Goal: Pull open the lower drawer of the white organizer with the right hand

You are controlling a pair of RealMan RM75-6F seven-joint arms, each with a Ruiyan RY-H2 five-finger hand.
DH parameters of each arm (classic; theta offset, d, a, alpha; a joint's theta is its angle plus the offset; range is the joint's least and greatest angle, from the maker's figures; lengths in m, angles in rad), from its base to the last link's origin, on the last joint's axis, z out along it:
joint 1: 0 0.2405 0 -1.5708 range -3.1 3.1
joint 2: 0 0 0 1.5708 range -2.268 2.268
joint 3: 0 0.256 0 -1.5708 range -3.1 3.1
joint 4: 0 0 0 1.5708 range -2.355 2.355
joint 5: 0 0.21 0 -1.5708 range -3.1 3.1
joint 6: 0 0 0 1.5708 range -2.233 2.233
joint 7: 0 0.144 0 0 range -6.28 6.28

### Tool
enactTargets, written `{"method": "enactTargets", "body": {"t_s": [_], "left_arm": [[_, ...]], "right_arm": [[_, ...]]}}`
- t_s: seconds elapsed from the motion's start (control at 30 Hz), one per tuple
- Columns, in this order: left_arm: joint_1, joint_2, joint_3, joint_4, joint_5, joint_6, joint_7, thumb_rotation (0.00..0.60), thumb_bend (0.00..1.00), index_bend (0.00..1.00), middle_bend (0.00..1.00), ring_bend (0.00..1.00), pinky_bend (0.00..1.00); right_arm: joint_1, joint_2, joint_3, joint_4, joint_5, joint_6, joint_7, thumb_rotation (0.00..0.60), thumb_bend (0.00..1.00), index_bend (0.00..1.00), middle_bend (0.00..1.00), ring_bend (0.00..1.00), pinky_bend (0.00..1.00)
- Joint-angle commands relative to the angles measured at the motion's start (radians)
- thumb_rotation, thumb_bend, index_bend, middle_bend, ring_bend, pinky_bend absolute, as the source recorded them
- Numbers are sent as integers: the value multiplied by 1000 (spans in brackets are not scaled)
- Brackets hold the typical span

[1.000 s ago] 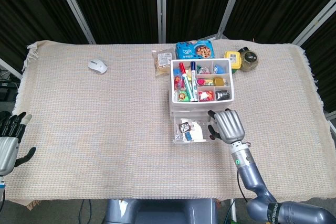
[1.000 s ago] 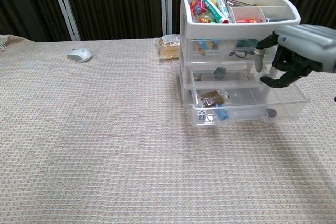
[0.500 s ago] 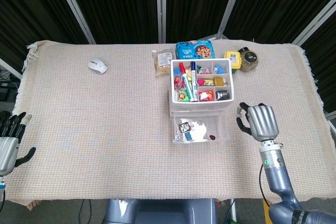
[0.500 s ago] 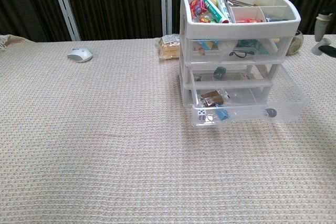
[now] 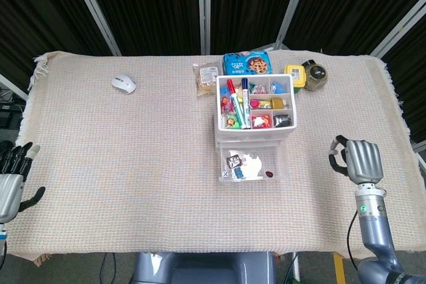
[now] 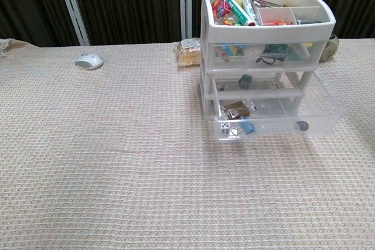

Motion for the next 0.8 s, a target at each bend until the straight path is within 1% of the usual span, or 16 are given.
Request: {"method": "enactTargets", "body": {"t_s": [0.03,0.33,0.57,0.8], "left_arm": [[0,0,0,0,-1,0,1,600,321,0,0,0,0],[0,0,0,0,1,1,-2,600,321,0,0,0,0],[0,1,1,1,3,0,-9,600,321,0,0,0,0],[0,2,1,4,6,-1,-15,600,321,0,0,0,0]], "right_arm": [[-17,-15,-15,23,13,-16,20,600,324,582,1000,1000,563],[-33,-32,-57,33,16,-64,11,600,325,583,1000,1000,563],[-33,-55,-94,56,28,-104,-43,600,324,580,1000,1000,563],[-34,-74,-96,82,74,-133,-75,600,323,577,1000,1000,562]]}}
